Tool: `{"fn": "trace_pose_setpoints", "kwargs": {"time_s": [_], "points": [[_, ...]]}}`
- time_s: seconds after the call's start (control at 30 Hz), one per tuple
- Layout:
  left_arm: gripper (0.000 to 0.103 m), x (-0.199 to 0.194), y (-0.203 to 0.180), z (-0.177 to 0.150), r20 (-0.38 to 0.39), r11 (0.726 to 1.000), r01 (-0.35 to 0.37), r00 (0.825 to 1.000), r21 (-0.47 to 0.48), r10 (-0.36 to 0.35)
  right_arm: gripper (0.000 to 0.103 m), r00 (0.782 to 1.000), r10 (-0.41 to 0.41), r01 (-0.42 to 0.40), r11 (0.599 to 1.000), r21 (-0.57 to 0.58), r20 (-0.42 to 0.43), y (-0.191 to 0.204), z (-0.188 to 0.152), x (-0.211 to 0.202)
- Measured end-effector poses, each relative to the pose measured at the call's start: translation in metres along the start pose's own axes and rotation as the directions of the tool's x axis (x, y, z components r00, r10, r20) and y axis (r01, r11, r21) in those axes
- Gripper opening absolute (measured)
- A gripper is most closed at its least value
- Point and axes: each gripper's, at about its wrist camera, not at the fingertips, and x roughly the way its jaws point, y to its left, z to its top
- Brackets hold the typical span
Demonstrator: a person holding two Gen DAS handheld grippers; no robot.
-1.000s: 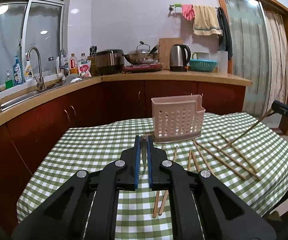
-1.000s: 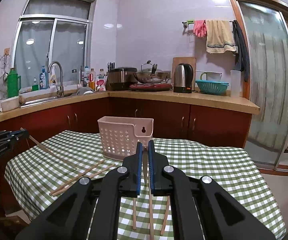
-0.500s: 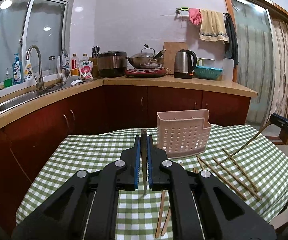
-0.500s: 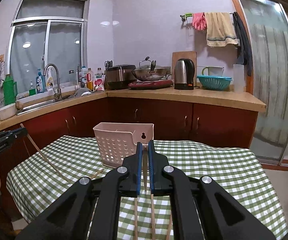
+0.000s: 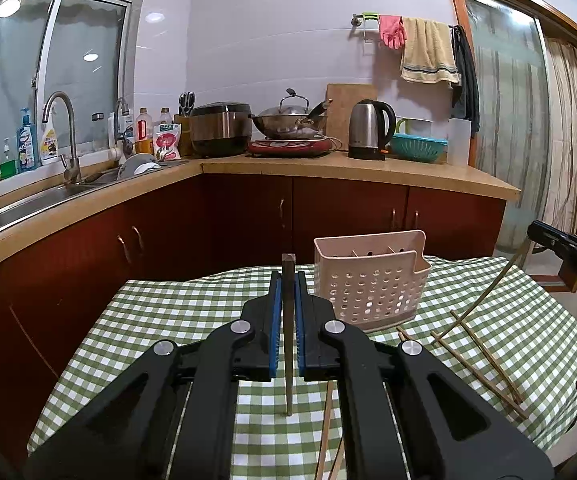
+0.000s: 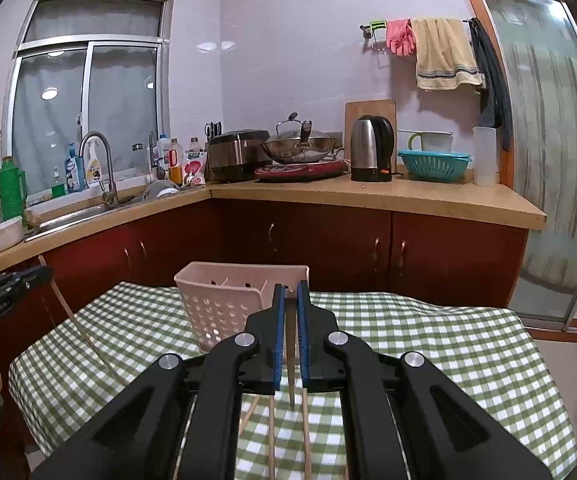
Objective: Organize utensils
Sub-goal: 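Lift the held chopsticks with both tools and carry them over the pink basket, then lower both chopsticks into the basket and open both tools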
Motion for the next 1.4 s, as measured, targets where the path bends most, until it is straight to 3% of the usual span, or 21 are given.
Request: {"fn": "trace_pose_setpoints", "kwargs": {"time_s": [0.2,0.47,0.7,0.9,1.13,1.4], "points": [[0.007,0.006,0.0,0.009,0.009,1.0,0.01,1.0,-0.015,-0.01,0.007,1.0,0.002,-0.002,1.0,0.011,0.02,0.0,0.008,0.011],[0.007,0.005,-0.003,0.04,0.05,0.999,0.049,0.998,-0.018,-0.048,0.007,0.996,0.035,-0.037,0.999,0.023,0.08,-0.001,0.041,-0.003],[0.007,-0.01,-0.012,0.093,0.171,0.997,0.082,0.982,0.003,-0.081,0.007,0.982,0.058,-0.059,0.998,0.001,0.178,-0.001,0.085,-0.011],[0.007,-0.005,-0.02,0.131,0.264,0.995,0.099,0.96,-0.009,-0.093,0.007,0.975,0.081,-0.085,0.996,0.012,0.209,-0.005,0.106,0.005],[0.007,0.032,-0.032,0.137,0.253,0.996,0.086,0.964,-0.017,-0.079,0.007,0.975,0.077,-0.08,0.997,0.008,0.208,-0.007,0.113,0.03],[0.007,0.086,-0.044,0.109,0.171,0.998,0.052,0.984,-0.023,-0.048,0.007,0.988,0.086,-0.093,0.994,0.05,0.127,-0.016,0.087,0.066]]}}
